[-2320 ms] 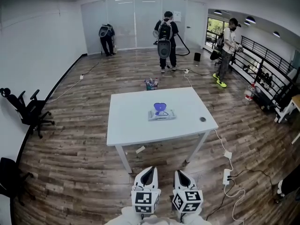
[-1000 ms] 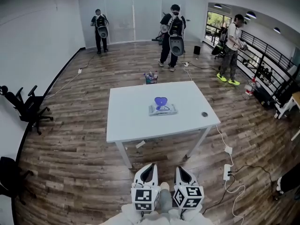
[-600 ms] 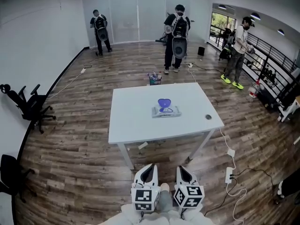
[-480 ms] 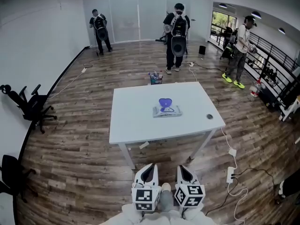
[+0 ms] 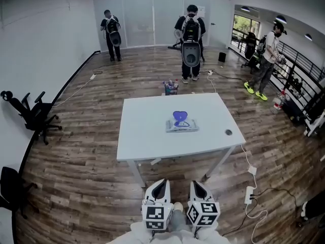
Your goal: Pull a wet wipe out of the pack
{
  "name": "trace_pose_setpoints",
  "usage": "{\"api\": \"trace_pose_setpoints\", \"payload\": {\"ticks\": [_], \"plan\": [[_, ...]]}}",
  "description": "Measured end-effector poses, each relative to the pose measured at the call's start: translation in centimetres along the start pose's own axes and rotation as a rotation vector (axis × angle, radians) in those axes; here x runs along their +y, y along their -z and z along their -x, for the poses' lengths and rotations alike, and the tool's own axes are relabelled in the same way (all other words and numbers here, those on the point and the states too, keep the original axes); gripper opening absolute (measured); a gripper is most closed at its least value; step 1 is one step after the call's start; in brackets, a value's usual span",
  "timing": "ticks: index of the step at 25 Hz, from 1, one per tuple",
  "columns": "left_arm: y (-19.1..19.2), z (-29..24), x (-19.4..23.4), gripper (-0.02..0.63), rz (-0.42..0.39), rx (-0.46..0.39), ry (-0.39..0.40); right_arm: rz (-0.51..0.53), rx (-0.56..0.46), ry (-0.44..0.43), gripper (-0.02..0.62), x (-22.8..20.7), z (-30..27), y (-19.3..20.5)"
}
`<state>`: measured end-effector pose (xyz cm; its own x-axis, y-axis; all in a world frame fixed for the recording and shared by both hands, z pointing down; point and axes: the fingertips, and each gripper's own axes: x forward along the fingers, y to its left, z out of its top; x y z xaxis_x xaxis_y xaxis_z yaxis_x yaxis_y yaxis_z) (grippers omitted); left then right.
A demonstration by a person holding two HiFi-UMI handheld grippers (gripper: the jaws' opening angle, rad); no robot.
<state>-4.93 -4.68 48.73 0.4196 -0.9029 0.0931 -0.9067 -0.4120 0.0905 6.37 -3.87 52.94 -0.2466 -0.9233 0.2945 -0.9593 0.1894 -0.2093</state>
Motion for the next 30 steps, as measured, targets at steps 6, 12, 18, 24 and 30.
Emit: {"api": "trace_pose_setpoints", "payload": {"ticks": [6,12,18,24,30], "plan": [[-0.2,-1.9,-0.2,0.000,0.015,-0.006,0.008,-0.007,-0.004,-0.006,0.009,-0.9,-1.6,-0.7],[-1.0,-4.4,0.0,0.000,0.020,-0.009,0.004,-0.015,-0.002,-0.014,0.009,-2.2,-3.3,-2.1],[-2.3,-7.2,0.4,0.000,0.022,-0.021,-0.008,-0.012,-0.005,-0.035,0.009,-3.2,-5.8,-3.8],[-3.3,-10.6,0.4,0.000,0.020,-0.022,-0.008,0.000,0.008,-0.052,0.009,-4.4,-8.3,-5.3],[-3.8,-13.8,0.5,0.000,0.017,-0.020,-0.006,0.011,0.014,-0.061,0.009,-5.9,-11.0,-6.8]]}}
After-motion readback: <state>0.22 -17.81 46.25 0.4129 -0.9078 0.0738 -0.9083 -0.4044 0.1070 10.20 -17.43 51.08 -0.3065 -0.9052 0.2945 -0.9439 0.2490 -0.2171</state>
